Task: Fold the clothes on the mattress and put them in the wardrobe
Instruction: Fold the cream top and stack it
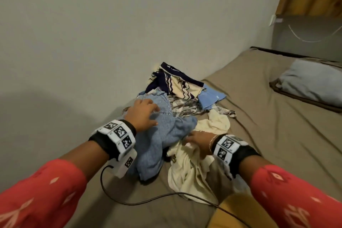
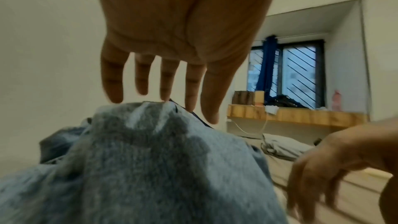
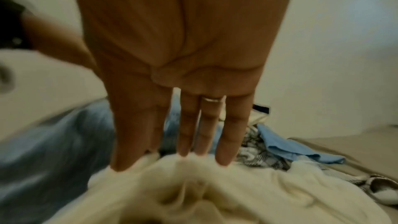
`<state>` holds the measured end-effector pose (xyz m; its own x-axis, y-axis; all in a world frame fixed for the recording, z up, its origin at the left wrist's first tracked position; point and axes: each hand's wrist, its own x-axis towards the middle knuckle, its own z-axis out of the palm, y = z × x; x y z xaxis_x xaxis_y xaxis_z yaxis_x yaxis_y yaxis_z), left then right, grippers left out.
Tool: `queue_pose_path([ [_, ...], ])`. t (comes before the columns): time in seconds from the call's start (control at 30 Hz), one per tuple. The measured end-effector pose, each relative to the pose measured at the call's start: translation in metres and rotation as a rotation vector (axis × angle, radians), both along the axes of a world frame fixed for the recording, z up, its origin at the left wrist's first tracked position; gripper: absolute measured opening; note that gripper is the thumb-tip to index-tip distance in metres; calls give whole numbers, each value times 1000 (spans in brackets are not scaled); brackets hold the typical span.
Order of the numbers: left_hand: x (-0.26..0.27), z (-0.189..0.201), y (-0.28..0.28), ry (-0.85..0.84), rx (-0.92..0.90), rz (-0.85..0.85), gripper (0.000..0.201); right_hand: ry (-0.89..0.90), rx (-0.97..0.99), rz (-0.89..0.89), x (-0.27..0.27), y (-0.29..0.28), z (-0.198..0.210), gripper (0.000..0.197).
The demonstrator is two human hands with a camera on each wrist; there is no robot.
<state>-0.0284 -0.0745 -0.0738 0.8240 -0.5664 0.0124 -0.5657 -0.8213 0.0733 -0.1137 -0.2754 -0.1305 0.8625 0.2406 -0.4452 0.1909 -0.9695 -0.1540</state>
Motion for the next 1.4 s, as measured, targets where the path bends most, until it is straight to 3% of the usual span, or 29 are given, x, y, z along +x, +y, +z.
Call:
queue_pose_path([
  [0.1, -12, -13, -9, 53, 97, -138, 56, 10, -109, -30, -4, 14, -33, 53],
  [0.17, -16, -13, -11, 136, 122, -155, 61, -38, -66, -48, -3, 8, -30, 40],
  [0.23, -19, -8, -10, 192, 79, -132, 59, -96, 129, -113, -1, -9, -6, 38],
  [0.3, -25, 2, -13, 206, 15, -140, 59, -221, 351, -200, -4, -29, 32, 22],
  [0.4, -43, 26, -32, 332, -159, -246, 68, -473, 637, -321, -21, -60, 90, 31],
  [0.5, -62, 43, -60, 481, -323, -315, 70, -566, 829, -363, -49, -71, 142, 16],
  [0.63, -88, 76, -97, 355, -740, -365, 14, -785, 1033, -407, -88, -78, 198, 14],
  [0.67, -94, 91, -105, 340, -847, -379, 12, -874, 1079, -429, -100, -83, 213, 13],
  [0.77, -104, 137, -123, 351, -1070, -374, 30, -1113, 1119, -505, -132, -107, 249, 23],
  [0.87, -107, 173, -143, 358, -1180, -342, 30, -1201, 978, -791, -161, -153, 260, 25],
  [1.03, -97, 193, -182, 410, -1161, -282, 27, -1339, 1020, -1052, -234, -231, 270, 36],
  [1.13, -98, 195, -214, 365, -1076, -306, 31, -1360, 996, -1195, -278, -272, 278, 29],
  [1.23, -107, 205, -248, 277, -1103, -397, 29, -1442, 993, -1188, -309, -297, 297, 28],
  [1.3, -112, 215, -261, 173, -1084, -539, 44, -1511, 1042, -1147, -323, -300, 309, 27],
  [1.33, -115, 219, -267, 56, -945, -597, 55, -1556, 1039, -1139, -332, -302, 314, 26],
  [1.4, -121, 217, -276, -324, -469, -594, 64, -1620, 991, -1146, -350, -308, 317, 24],
])
